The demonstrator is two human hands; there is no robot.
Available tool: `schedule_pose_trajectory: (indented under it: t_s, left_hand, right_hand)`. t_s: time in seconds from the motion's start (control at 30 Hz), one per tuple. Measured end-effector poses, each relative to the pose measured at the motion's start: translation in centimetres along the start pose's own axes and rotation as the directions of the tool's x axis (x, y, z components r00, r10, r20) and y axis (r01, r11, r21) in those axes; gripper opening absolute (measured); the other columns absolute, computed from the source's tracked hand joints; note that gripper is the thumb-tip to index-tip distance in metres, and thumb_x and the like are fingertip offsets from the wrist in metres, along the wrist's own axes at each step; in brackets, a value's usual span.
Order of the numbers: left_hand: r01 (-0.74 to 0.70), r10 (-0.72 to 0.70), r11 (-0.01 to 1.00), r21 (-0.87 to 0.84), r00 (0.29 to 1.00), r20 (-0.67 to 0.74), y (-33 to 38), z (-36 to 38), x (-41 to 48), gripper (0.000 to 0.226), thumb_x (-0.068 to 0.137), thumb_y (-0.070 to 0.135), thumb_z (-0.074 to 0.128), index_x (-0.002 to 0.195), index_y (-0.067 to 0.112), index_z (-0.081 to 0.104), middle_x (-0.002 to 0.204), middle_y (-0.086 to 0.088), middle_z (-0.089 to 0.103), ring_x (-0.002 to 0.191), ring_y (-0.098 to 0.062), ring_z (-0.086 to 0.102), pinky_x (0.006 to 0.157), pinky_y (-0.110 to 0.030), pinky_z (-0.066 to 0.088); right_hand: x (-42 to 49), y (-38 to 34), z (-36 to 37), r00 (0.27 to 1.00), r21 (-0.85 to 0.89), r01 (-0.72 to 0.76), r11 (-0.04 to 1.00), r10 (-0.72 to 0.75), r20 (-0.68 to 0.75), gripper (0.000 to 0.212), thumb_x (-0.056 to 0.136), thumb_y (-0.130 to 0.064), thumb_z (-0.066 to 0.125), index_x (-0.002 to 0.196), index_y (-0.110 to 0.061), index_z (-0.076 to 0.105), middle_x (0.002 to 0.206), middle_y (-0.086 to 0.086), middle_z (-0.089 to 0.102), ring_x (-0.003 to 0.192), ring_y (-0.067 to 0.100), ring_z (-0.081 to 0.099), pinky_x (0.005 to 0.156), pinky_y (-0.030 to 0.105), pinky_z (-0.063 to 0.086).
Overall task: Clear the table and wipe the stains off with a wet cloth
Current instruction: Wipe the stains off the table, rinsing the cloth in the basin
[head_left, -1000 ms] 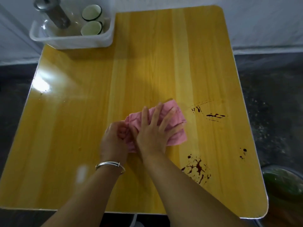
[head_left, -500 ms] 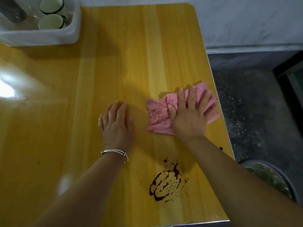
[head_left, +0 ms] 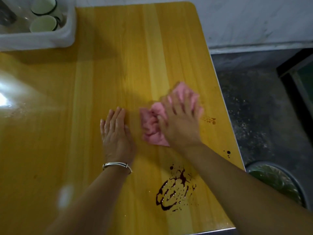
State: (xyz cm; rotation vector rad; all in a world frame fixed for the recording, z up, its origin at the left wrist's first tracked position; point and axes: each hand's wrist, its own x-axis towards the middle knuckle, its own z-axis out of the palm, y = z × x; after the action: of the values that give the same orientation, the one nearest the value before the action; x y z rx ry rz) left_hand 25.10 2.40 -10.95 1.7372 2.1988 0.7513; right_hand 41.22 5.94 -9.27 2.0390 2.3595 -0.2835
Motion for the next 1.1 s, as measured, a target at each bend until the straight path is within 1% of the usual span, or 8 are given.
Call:
schedule_pose_trajectory:
  t_s: [0.17, 0.43, 0.6, 0.7, 0.8, 0.93, 1.0, 1.1]
  left_hand:
    - [0.005, -0.005, 1.000, 0.015, 1.000, 0.002, 0.2, 0.0, -0.1, 0.050, 0.088, 0.020, 0.027, 0.134, 0.011, 0.043, 0.143, -0.004, 0.042, 0.139, -0.021, 0.026, 0.117, -0.036, 0.005]
    - [-0.014, 0.014, 1.000, 0.002, 1.000, -0.004, -0.1, 0.0, -0.1, 0.050, 0.087, 0.019, 0.028, 0.133, 0.010, 0.045, 0.143, -0.006, 0.043, 0.139, -0.021, 0.027, 0.117, -0.035, 0.006]
    - [-0.003, 0.003, 0.999, 0.032, 1.000, 0.017, 0.1, 0.1, -0.2, 0.051, 0.086, 0.018, 0.027, 0.136, 0.014, 0.041, 0.146, -0.002, 0.037, 0.141, -0.017, 0.022, 0.117, -0.033, 0.001]
    - [-0.019, 0.018, 0.999, 0.037, 1.000, 0.017, 0.2, 0.0, -0.3, 0.053, 0.086, 0.021, 0.024, 0.136, 0.014, 0.041, 0.147, -0.003, 0.036, 0.141, -0.018, 0.021, 0.117, -0.033, 0.000]
    - [-0.030, 0.029, 0.999, 0.028, 0.999, 0.025, 0.1, 0.1, -0.2, 0.051, 0.089, 0.022, 0.022, 0.134, 0.011, 0.043, 0.146, -0.005, 0.038, 0.141, -0.021, 0.023, 0.117, -0.034, 0.001]
    - [-0.034, 0.034, 0.999, 0.014, 0.999, 0.023, 0.0, 0.0, -0.3, 0.054, 0.088, 0.025, 0.018, 0.134, 0.011, 0.044, 0.145, -0.005, 0.040, 0.140, -0.021, 0.024, 0.117, -0.036, 0.004]
    - [-0.036, 0.036, 0.999, 0.004, 0.999, 0.019, 0.0, -0.2, -0.4, 0.058, 0.085, 0.028, 0.015, 0.134, 0.013, 0.043, 0.146, -0.003, 0.038, 0.141, -0.019, 0.022, 0.117, -0.033, 0.002]
    - [-0.033, 0.033, 0.999, 0.005, 0.999, 0.013, 0.0, -0.1, -0.4, 0.058, 0.085, 0.027, 0.016, 0.134, 0.014, 0.043, 0.146, -0.002, 0.037, 0.141, -0.018, 0.021, 0.117, -0.033, 0.002]
  right_hand:
    - [-0.9, 3.4, -1.4, 0.871, 0.049, -0.490, 0.871, 0.491, -0.018, 0.064, 0.093, -0.047, 0.009, 0.151, -0.020, 0.007, 0.158, 0.011, -0.005, 0.142, 0.041, -0.013, 0.112, 0.057, -0.009]
    - [-0.1, -2.2, 0.0, 0.997, 0.049, -0.043, 0.998, 0.046, -0.057, 0.070, 0.087, -0.054, 0.002, 0.149, -0.022, 0.012, 0.159, 0.006, 0.002, 0.144, 0.036, -0.010, 0.110, 0.051, -0.016]
    - [-2.6, 3.3, -1.0, 0.854, 0.063, -0.518, 0.853, 0.520, -0.017, 0.060, 0.096, -0.049, 0.005, 0.150, -0.024, -0.003, 0.157, 0.008, -0.011, 0.142, 0.035, -0.018, 0.115, 0.054, -0.010]
    - [-0.8, 0.4, -1.0, 0.802, 0.115, -0.595, 0.796, 0.597, 0.019, 0.062, 0.098, -0.047, 0.013, 0.150, -0.019, -0.004, 0.157, 0.011, -0.013, 0.141, 0.040, -0.019, 0.113, 0.059, -0.010]
    - [0.5, -4.4, -0.1, 0.959, 0.138, -0.280, 0.950, 0.283, -0.009, 0.064, 0.094, -0.050, 0.010, 0.150, -0.019, 0.000, 0.157, 0.008, -0.010, 0.142, 0.039, -0.016, 0.110, 0.058, -0.011]
    - [0.3, -2.8, -0.1, 0.999, 0.032, -0.025, 0.999, 0.027, -0.039, 0.069, 0.088, -0.052, 0.001, 0.149, -0.022, 0.011, 0.159, 0.006, 0.003, 0.145, 0.034, -0.005, 0.114, 0.054, -0.005]
    - [0.4, 0.7, -0.5, 0.985, -0.003, -0.170, 0.985, 0.170, -0.016, 0.059, 0.092, -0.050, 0.001, 0.145, -0.025, -0.010, 0.155, 0.007, -0.015, 0.143, 0.034, -0.017, 0.115, 0.052, -0.010]
    - [2.2, 3.1, -1.8, 0.875, 0.110, -0.481, 0.870, 0.484, -0.003, 0.059, 0.099, -0.045, 0.018, 0.150, -0.022, 0.002, 0.158, 0.009, -0.008, 0.144, 0.035, -0.013, 0.115, 0.052, -0.007]
